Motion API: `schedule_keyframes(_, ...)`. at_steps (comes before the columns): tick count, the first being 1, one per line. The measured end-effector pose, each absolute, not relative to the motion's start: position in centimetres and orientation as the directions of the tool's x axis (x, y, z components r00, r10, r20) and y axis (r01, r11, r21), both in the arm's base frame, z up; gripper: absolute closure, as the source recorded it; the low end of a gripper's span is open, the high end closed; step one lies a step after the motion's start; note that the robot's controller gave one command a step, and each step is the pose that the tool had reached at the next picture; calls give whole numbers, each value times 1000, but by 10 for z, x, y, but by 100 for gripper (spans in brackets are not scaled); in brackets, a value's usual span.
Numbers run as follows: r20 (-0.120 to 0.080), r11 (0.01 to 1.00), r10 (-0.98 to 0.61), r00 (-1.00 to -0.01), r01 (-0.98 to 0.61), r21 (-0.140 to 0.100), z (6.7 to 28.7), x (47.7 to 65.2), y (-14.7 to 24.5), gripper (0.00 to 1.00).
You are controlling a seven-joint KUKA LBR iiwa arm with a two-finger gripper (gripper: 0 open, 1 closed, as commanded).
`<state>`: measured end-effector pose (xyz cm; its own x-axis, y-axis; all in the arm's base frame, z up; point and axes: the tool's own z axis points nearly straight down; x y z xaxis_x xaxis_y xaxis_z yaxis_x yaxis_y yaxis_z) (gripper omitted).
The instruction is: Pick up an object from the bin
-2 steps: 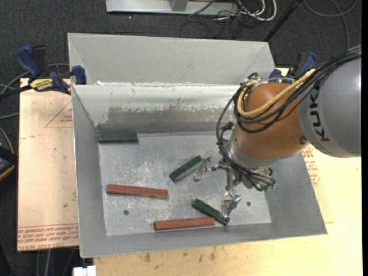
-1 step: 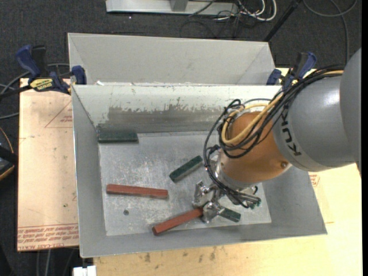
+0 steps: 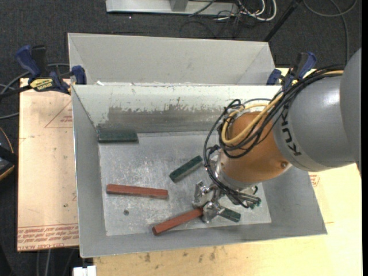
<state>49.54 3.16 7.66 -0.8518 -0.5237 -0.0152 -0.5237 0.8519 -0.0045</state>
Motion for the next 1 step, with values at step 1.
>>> schedule_keyframes(1, -6, 846, -533, -846, -533, -2, 241, 499, 43, 100)
